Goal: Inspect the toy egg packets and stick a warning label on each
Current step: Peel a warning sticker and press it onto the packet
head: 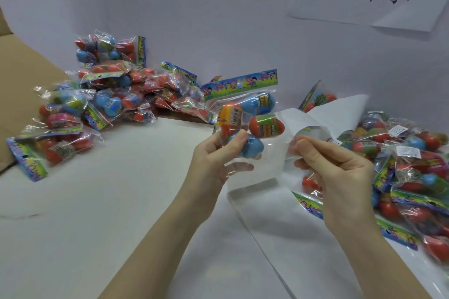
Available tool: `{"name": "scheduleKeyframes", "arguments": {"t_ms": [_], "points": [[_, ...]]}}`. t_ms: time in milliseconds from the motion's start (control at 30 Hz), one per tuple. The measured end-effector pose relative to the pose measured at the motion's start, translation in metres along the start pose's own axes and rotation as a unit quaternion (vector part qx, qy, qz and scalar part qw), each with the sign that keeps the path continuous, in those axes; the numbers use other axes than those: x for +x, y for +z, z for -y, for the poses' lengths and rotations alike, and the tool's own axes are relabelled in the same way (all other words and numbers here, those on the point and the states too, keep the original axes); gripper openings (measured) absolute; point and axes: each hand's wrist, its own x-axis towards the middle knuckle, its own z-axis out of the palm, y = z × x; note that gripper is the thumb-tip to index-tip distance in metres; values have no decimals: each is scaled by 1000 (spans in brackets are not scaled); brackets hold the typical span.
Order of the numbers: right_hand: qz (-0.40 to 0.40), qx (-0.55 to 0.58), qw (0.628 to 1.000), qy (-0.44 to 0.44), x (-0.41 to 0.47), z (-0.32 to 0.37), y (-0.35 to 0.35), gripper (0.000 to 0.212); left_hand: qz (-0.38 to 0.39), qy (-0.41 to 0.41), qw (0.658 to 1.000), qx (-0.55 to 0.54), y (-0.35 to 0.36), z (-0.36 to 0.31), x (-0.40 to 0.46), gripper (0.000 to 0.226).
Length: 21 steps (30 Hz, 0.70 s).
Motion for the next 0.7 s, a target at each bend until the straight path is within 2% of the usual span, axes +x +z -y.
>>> {"name": "scheduleKeyframes", "arguments": {"t_ms": [133,267,433,700], "points": [[63,16,997,28,1,4,-2,13,7,0,1000,-11,-1,0,1,42],[86,14,995,56,2,6,-2,15,17,5,1000,-22,-3,-1,1,44],[111,11,989,97,3,7,-4,18,32,0,999,-2,-6,0,2,29],[188,82,959,198,6,4,-8,18,56,-2,998,-15,-8,1,2,33]]}}
